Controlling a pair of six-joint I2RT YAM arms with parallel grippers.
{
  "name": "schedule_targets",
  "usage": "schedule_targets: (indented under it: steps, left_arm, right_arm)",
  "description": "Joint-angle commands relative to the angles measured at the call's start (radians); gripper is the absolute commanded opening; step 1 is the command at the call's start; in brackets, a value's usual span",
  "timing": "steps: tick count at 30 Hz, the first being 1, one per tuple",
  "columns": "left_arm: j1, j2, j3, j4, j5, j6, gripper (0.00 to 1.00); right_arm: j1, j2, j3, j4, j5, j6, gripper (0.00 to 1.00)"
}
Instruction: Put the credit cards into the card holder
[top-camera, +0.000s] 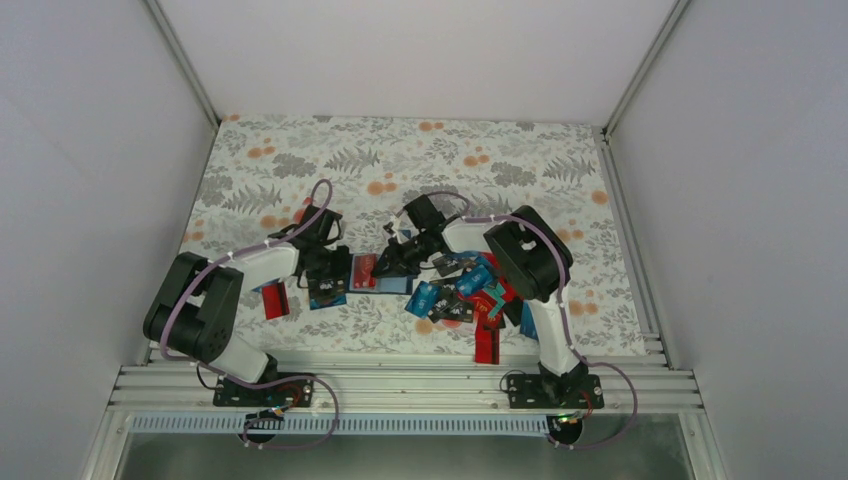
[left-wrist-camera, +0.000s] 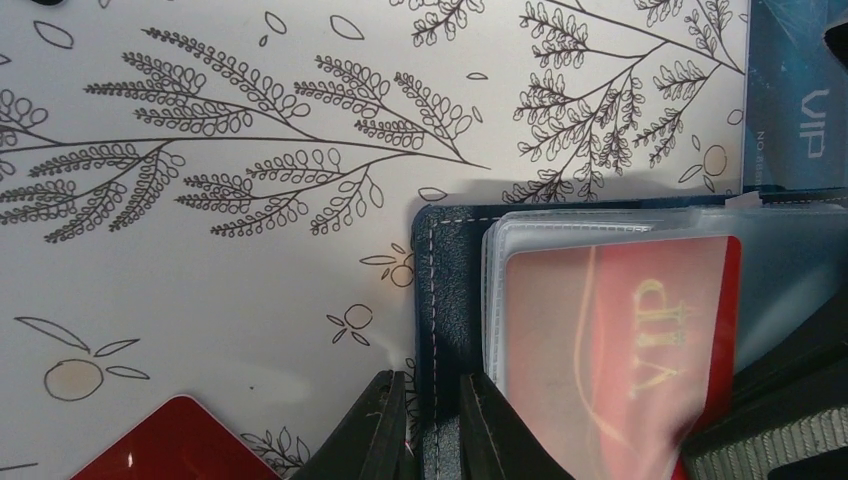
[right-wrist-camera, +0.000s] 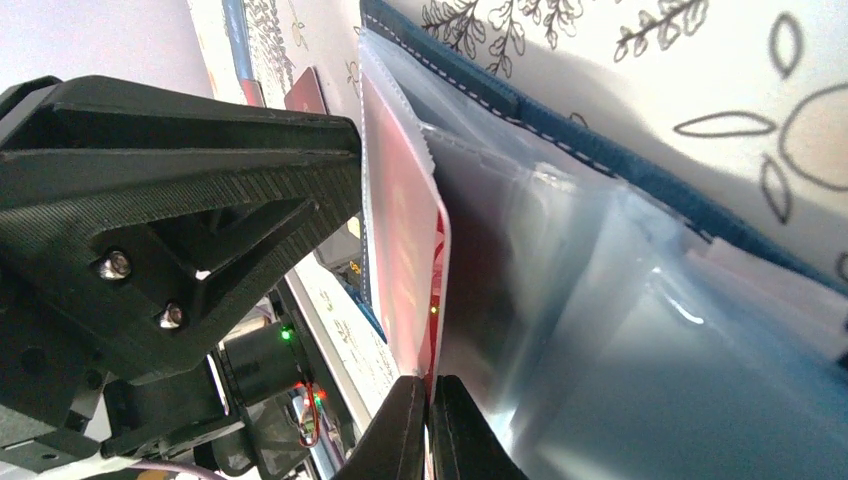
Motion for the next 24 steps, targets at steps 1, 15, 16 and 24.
schedule_targets:
  steps: [1,15,16,24]
  left_arm:
    - [0.001,-0.024,-0.023,-0.001,0.03,-0.022,0.15]
    - [-0.001,-0.037,-0.044,0.008,0.039,-0.055,0.15]
    - [-0.001,-0.04,-0.044,0.007,0.035,-0.057,0.15]
    - [-0.001,-0.056,-0.039,0.001,0.003,-0.071,0.15]
  right_arm:
    - [0.03,0.01,-0.016,0.036,0.052,0.052,0.04]
    - [0.054,0.002,-0.011,0.026,0.056,0.065,0.06]
    - [0.055,-0.001,-0.008,0.014,0.059,0.059,0.08]
    - [0.053,-0.033,0.026,-0.095,0.076,-0.027,0.16]
